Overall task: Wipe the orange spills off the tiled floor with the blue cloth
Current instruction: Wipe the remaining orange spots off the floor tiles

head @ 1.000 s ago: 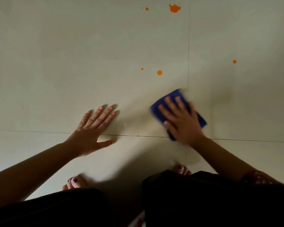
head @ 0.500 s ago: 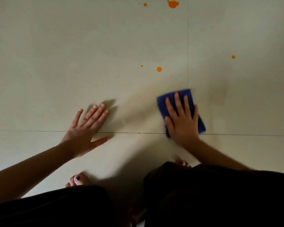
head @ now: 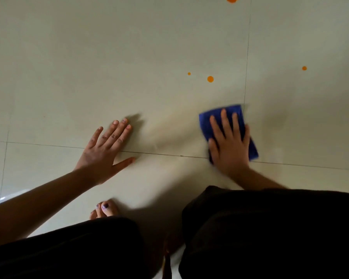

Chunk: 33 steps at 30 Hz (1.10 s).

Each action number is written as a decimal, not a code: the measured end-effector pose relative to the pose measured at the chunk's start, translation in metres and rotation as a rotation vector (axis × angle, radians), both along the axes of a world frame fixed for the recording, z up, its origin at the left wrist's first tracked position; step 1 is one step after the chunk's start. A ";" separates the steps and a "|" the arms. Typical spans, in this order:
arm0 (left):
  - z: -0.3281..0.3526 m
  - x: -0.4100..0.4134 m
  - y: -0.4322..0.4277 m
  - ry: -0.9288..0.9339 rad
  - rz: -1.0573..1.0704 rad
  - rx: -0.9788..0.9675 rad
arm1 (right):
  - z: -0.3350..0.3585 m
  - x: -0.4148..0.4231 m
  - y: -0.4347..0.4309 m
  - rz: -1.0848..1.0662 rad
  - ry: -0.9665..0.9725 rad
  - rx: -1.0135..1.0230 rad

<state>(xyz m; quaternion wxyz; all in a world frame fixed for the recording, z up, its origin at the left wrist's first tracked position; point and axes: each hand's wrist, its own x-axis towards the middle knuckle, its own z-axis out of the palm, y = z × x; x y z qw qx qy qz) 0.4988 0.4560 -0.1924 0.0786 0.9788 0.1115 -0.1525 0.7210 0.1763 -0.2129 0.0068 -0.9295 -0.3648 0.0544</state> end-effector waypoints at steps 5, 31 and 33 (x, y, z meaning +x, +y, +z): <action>-0.001 0.001 -0.001 -0.016 0.012 -0.020 | 0.001 -0.046 0.038 0.582 0.090 0.077; -0.018 0.120 0.059 -0.059 -0.016 -0.112 | -0.004 0.002 0.072 0.320 0.041 0.061; -0.019 0.120 0.059 -0.061 -0.005 -0.121 | -0.007 0.041 0.104 0.399 -0.001 0.085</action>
